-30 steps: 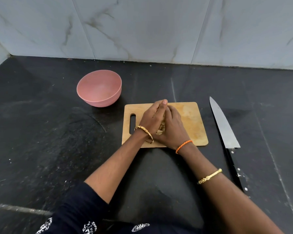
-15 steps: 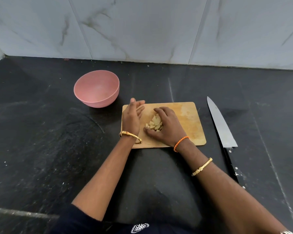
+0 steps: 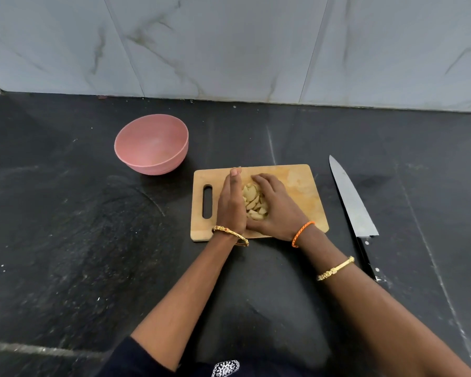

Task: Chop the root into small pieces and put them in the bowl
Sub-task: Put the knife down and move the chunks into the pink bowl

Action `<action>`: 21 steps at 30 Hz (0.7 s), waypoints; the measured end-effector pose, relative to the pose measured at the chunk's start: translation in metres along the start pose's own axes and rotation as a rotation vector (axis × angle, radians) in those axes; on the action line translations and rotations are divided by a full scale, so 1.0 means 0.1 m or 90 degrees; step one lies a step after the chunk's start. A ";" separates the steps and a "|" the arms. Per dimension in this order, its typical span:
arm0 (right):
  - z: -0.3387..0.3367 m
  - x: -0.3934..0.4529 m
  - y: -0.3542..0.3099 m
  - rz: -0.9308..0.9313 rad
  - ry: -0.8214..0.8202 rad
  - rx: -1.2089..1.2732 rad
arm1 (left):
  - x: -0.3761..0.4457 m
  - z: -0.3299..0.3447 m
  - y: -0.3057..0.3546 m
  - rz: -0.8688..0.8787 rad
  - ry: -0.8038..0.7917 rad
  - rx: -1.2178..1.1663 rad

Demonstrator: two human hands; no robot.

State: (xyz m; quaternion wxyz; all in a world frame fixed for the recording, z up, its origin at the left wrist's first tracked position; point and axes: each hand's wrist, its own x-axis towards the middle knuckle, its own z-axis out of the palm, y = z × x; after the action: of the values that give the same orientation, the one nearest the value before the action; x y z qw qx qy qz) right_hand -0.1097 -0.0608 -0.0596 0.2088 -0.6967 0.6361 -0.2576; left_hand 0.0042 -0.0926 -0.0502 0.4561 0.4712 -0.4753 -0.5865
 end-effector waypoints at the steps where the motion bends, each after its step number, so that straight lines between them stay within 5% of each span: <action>1: 0.02 0.02 0.00 -0.015 0.000 -0.003 | 0.00 -0.02 0.03 -0.011 -0.010 -0.010; 7: 0.12 0.11 0.03 -0.117 0.058 -0.059 | 0.04 -0.10 0.18 -0.073 -0.012 -0.073; 12: 0.16 0.18 0.02 -0.124 0.111 -0.100 | 0.11 -0.19 0.20 -0.120 0.088 -0.160; 18: 0.08 0.26 0.00 -0.099 0.127 -0.001 | 0.06 -0.08 0.22 -0.175 0.082 -0.244; 21: 0.00 0.29 -0.05 0.011 0.211 0.157 | 0.06 0.04 0.23 -0.189 0.108 -0.298</action>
State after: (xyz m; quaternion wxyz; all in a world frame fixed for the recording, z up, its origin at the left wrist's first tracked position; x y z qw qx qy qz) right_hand -0.1043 -0.0896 -0.0542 0.1872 -0.6084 0.6311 -0.4433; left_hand 0.0018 -0.1012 -0.0280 0.4993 0.4651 -0.2132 -0.6992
